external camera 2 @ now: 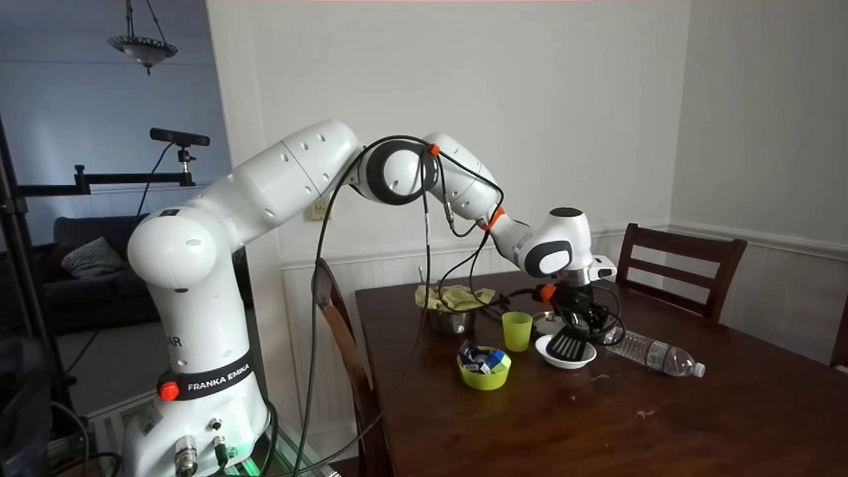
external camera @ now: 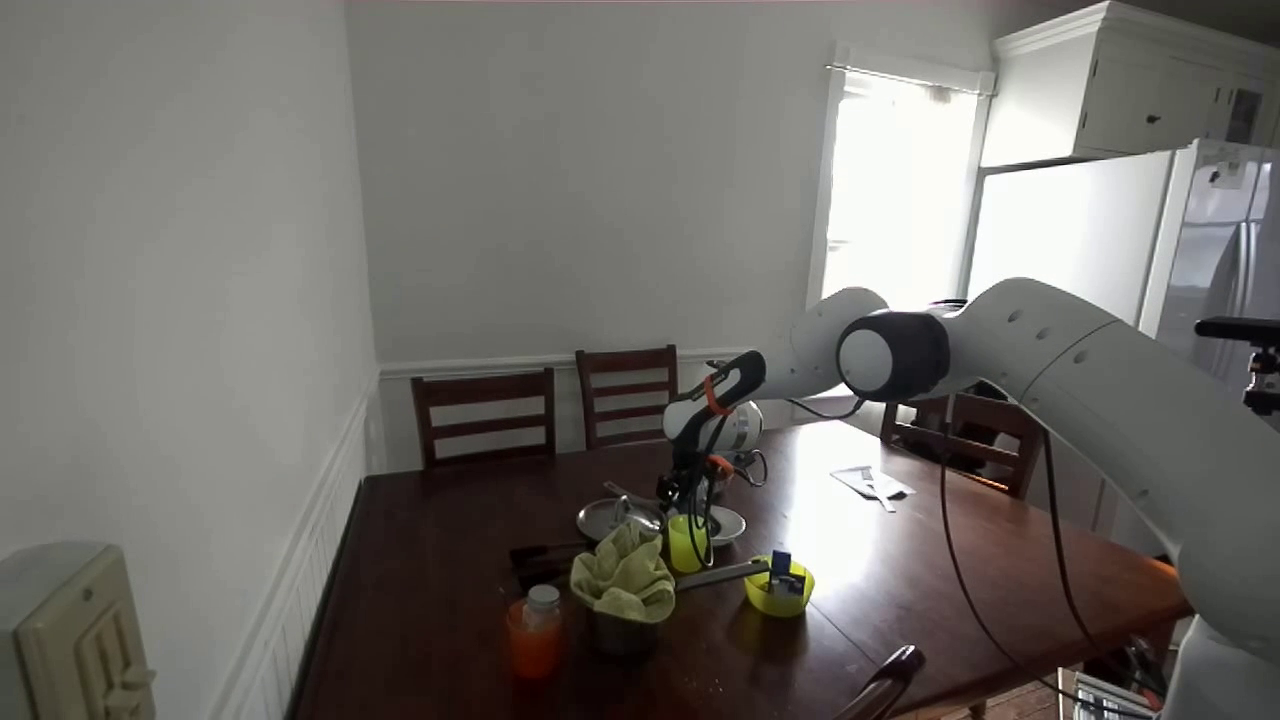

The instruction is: Put the spatula in the pot

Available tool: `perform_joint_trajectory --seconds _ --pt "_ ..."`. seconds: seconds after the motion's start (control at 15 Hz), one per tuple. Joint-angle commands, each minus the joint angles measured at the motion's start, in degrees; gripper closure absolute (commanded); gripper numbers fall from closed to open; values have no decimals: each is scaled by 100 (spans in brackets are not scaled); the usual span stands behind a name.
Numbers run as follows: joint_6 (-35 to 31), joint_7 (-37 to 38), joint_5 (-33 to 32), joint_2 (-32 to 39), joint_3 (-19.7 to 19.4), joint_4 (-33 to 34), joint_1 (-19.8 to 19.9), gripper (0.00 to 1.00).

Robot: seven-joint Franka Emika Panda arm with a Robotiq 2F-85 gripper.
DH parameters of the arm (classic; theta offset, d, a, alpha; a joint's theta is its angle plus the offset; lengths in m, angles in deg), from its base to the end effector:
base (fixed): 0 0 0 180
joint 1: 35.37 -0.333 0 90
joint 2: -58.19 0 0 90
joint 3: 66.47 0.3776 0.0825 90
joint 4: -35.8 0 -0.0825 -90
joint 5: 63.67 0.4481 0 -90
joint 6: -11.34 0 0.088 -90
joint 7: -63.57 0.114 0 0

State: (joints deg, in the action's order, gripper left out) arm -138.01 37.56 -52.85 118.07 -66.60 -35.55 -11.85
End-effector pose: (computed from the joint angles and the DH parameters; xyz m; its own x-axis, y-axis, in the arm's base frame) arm 0.8034 -0.3548 0.1366 0.9387 -0.0975 0.3305 -0.1055 -0.9944 0.0063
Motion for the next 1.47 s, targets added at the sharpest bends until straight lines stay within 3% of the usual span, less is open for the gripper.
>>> perform_joint_trajectory --seconds 0.0,0.33,0.47,1.0,1.13,1.4 --pt "166 202 -114 214 140 320 135 67" --pt "59 263 -105 73 142 157 162 100" --pt "28 169 -77 -32 219 67 206 96" --pt "-163 -343 112 -893 369 -699 231 96" --pt "-151 -881 220 -1323 681 -1150 453 96" --pt "-73 -2534 624 -2199 1840 -2122 1357 96"
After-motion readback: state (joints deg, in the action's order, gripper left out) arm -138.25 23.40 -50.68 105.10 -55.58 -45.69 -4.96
